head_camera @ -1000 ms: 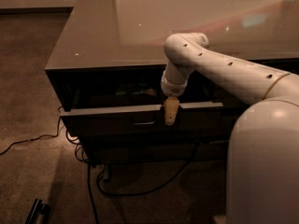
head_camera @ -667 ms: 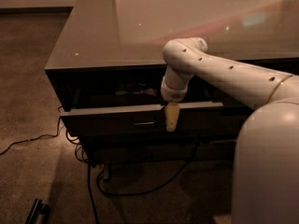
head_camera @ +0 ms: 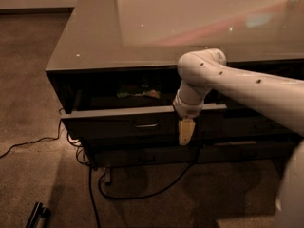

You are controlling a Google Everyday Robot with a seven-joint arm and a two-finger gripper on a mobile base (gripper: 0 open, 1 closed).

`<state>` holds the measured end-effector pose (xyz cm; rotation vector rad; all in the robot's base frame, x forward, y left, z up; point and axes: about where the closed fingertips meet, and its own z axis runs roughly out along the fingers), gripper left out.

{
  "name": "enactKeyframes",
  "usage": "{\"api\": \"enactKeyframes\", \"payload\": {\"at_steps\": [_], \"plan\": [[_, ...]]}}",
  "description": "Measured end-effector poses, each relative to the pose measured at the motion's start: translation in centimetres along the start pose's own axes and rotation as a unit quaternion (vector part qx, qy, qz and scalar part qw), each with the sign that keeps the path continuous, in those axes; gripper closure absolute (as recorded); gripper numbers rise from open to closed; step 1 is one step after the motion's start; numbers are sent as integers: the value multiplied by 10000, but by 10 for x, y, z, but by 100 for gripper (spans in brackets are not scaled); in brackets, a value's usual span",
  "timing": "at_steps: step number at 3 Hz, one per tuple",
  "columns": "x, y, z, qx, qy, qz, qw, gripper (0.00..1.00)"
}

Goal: Open top drawer

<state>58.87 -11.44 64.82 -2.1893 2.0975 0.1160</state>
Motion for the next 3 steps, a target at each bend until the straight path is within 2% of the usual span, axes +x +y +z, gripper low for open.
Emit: {"api": "enactKeyframes", "payload": {"at_steps": [1,3], "plan": [[11,35,-7,57,53,65,9999,42],[8,35,-24,79,29,87,9999,88]]}}
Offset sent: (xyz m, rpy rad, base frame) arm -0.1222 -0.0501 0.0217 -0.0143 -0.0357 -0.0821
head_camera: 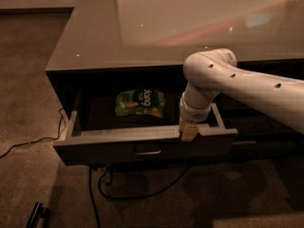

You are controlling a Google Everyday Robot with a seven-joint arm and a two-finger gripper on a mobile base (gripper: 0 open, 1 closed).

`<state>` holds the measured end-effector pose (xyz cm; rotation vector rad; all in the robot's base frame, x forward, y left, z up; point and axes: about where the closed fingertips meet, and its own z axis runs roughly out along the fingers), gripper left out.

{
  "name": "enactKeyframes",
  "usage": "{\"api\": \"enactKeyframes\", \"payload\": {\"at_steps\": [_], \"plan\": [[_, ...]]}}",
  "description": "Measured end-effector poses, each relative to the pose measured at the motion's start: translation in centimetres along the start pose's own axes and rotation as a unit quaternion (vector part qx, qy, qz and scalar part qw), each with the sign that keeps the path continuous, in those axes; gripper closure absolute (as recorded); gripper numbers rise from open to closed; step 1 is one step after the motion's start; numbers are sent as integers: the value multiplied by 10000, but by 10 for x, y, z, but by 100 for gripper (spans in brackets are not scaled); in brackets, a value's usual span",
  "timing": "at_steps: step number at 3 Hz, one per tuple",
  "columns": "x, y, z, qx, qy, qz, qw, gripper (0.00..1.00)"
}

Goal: Open top drawer

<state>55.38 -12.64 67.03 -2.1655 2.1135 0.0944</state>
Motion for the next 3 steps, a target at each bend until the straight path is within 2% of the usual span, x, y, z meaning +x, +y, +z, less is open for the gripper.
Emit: {"api": "enactKeyframes", "payload": {"at_steps": [1,3], "plan": [[1,3,-2,0,0,0,10000,86],[1,4,-3,0,0,0,10000,39]]}}
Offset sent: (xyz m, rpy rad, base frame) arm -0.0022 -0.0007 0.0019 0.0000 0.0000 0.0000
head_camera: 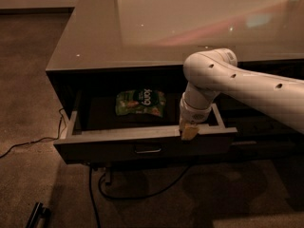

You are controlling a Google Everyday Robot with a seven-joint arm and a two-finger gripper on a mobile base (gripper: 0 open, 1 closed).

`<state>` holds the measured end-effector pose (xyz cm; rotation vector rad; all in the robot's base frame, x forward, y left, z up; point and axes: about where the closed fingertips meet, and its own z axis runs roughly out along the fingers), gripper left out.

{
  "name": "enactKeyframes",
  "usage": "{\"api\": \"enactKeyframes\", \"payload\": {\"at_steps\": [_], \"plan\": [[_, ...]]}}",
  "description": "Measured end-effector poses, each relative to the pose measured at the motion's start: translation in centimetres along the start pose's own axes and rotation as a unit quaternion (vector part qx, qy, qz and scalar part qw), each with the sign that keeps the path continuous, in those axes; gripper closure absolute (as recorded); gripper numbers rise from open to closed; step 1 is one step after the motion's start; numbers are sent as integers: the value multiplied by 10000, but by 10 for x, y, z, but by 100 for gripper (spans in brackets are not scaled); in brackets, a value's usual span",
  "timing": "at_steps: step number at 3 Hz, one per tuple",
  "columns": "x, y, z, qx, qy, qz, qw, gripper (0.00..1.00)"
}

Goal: Open top drawer

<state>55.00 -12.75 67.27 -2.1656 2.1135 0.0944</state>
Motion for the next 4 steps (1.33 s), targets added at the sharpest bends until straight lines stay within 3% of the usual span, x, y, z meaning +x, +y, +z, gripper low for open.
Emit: {"api": "enactKeyframes", "payload": {"at_steps": [1,2,3,4], "plan": [[0,0,0,0,0,0,10000,16],[-1,1,7,-11,-32,-56,10000,0],[-6,1,6,57,-77,-191,9998,0],[-20,-5,-11,351,-21,-412,9985,0]]}}
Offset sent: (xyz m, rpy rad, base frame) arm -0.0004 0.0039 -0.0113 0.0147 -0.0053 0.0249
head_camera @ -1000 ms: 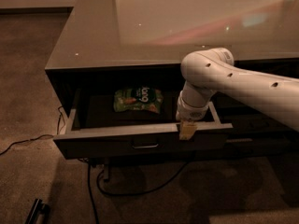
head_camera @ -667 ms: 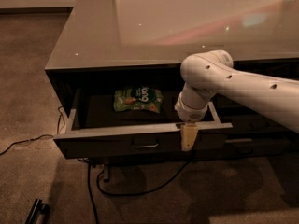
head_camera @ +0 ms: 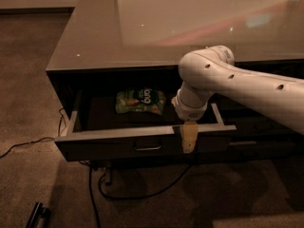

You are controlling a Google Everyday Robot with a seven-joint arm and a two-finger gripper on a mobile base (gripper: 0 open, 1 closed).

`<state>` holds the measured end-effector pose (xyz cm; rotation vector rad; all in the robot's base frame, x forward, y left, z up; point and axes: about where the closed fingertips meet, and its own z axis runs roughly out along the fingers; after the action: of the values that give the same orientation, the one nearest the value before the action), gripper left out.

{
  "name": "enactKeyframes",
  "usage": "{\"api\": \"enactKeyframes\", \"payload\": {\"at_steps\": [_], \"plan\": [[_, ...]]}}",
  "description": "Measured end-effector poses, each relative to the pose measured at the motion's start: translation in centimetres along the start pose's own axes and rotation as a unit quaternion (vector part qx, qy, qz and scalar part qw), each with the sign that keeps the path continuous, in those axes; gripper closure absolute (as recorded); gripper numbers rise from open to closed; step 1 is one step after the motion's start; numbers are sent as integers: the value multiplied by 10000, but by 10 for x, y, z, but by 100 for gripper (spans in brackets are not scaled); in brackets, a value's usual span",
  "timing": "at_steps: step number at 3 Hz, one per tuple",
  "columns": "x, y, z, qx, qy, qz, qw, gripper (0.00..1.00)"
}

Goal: Open top drawer

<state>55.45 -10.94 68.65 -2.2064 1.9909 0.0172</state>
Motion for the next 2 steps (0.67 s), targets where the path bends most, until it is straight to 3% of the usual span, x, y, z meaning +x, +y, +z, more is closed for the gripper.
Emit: {"api": "enactKeyframes", "payload": {"at_steps": [1,2], "plan": [[-12,-18,-24,391,107,-192,9990,0],[-15,-38,-41,672,205,-282,9971,19]]}}
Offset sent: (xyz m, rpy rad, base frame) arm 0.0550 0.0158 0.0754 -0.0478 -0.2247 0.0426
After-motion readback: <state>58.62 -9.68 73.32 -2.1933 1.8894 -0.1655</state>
